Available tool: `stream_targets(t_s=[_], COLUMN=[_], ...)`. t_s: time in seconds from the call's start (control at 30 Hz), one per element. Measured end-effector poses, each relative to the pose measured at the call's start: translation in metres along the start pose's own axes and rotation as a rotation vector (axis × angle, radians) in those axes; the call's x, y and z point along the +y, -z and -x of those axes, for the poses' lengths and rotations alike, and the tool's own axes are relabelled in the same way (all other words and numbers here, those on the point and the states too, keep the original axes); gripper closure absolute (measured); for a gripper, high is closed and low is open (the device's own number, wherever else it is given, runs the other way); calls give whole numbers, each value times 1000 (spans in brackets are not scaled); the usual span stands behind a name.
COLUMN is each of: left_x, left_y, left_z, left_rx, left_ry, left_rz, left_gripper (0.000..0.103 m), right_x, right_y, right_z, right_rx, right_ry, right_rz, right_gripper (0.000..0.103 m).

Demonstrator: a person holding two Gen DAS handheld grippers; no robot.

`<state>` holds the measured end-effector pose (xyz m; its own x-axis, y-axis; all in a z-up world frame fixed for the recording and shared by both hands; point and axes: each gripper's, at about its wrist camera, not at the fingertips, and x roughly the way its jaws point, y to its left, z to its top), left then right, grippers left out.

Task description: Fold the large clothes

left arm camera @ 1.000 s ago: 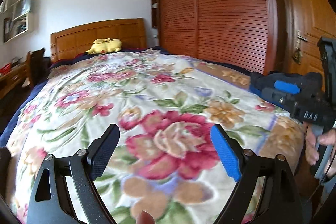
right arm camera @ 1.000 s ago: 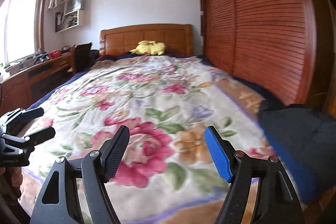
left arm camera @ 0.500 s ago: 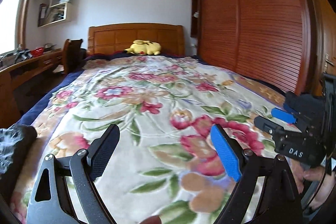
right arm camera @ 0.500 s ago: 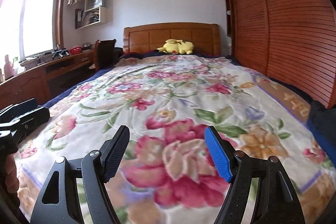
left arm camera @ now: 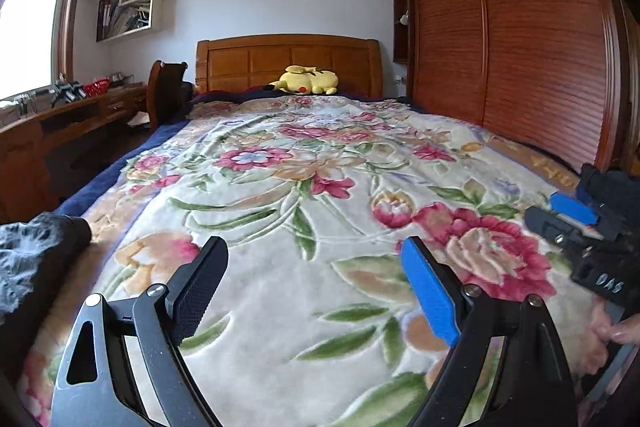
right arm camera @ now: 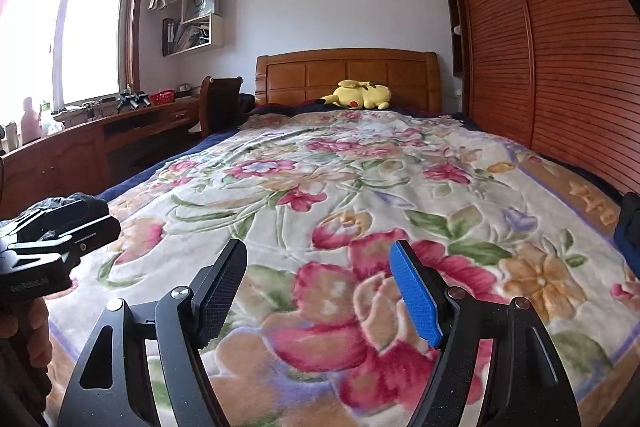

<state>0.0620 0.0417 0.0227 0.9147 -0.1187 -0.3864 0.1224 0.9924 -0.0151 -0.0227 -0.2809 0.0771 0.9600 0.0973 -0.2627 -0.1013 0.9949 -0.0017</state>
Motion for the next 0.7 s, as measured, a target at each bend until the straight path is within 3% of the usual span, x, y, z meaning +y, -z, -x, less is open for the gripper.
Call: stream_targets(t_s=[0.7], left_x=[10], left_y=[2], left_z=[8], left_rx=[-16], left_ry=[-15], left_rz=[23], left_gripper=[14], right_x=[2], right_y=[1], right_z=[-16], right_rx=[4], right_ry=[4], right_rz=[-14], right_gripper=[27])
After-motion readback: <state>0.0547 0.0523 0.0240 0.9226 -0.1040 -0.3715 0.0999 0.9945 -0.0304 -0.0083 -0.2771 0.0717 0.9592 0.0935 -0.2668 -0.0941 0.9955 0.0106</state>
